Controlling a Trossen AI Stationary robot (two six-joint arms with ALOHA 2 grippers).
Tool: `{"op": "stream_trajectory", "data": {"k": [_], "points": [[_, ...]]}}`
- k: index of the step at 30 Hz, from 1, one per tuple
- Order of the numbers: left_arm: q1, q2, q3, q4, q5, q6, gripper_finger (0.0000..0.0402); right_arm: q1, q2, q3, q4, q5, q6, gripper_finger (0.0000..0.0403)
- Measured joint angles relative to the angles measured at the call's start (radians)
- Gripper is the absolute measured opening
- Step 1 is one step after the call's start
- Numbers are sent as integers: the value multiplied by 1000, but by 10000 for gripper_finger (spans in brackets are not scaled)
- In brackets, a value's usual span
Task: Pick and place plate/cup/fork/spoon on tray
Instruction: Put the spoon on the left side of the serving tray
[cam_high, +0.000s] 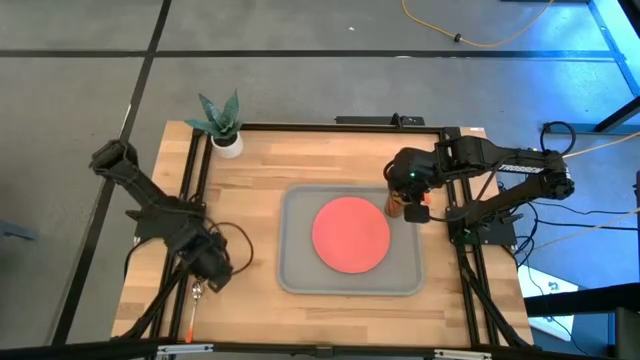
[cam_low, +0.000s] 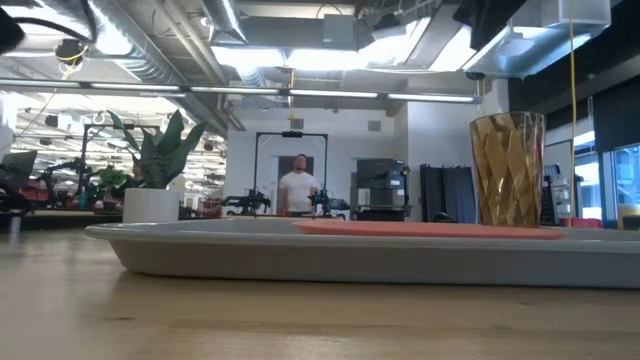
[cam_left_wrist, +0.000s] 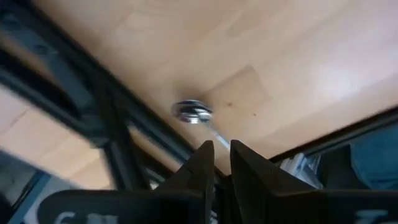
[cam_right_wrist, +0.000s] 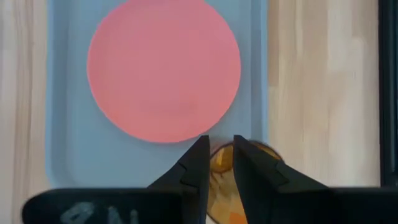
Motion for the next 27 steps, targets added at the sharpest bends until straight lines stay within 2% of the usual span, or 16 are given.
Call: {"op": "stream_trajectory", "data": {"k": [8, 13, 17, 27], "points": [[-70, 0, -2, 44, -85, 39, 47, 0, 0, 0, 56, -1, -15, 72], [-148, 1, -2, 158, -157, 167, 47, 0, 0, 0, 93, -1, -18, 72], [-216, 19, -2, 285, -236, 326, 47, 0, 0, 0, 117, -1, -17, 72], [-355, 139, -2, 340, -222, 572, 47, 0, 0, 0, 181, -1, -15, 71]]}}
